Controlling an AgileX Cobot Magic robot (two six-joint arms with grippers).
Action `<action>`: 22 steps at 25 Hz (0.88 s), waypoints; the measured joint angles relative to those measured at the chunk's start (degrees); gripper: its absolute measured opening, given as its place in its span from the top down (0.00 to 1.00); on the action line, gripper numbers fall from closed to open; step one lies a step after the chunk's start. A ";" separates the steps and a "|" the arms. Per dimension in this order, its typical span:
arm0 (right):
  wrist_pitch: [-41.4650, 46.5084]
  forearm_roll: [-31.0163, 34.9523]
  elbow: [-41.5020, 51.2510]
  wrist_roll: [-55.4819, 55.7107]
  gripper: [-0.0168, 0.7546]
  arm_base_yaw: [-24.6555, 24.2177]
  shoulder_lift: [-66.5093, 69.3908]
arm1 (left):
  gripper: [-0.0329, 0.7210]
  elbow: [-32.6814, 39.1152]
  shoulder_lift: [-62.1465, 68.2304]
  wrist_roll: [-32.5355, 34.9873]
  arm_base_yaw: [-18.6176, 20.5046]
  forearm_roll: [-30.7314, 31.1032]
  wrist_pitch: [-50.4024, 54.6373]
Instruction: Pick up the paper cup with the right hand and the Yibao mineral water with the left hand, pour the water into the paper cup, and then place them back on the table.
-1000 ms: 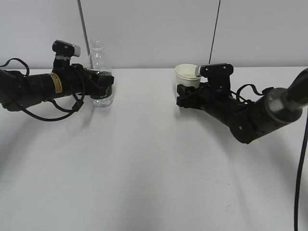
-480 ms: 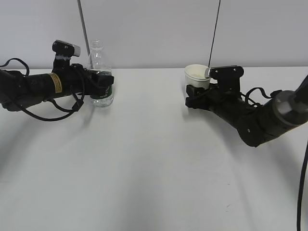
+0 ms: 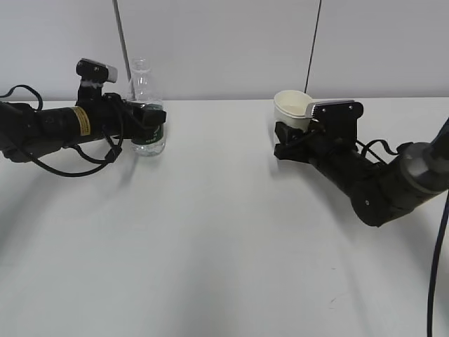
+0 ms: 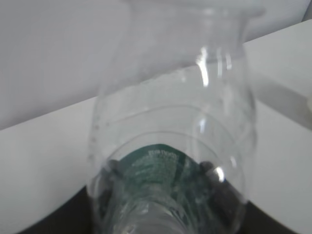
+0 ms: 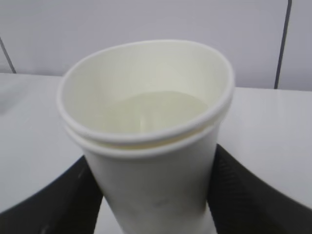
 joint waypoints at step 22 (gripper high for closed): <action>-5.50 0.00 0.00 0.00 0.35 0.00 4.24 | 0.54 0.00 0.00 0.00 0.00 0.00 0.00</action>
